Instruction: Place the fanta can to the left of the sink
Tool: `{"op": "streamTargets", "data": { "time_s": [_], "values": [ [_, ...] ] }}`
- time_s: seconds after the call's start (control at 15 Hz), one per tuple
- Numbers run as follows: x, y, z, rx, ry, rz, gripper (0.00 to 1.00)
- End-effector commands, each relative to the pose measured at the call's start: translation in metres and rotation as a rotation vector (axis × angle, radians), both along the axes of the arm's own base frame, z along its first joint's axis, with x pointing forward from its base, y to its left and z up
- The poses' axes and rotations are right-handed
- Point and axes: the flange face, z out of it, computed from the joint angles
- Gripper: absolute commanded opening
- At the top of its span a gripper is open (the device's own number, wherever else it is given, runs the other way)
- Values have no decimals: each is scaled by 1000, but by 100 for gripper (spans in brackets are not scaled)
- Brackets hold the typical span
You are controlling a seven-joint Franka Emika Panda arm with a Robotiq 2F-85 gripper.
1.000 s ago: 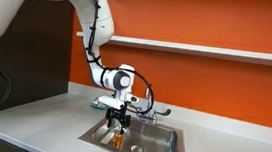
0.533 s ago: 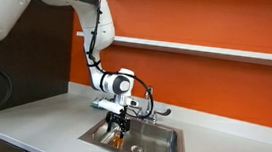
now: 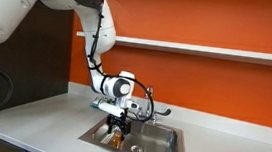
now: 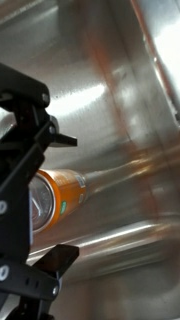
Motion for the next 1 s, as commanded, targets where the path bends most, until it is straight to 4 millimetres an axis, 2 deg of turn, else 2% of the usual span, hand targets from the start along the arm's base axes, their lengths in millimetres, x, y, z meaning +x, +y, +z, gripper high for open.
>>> {"op": "streamTargets", "data": {
  "time_s": [0.0,0.93],
  "values": [
    [9,-4,-3,12,-23,-12,100],
    [30,-9,-16,12,-27,-21,100]
  ]
}}
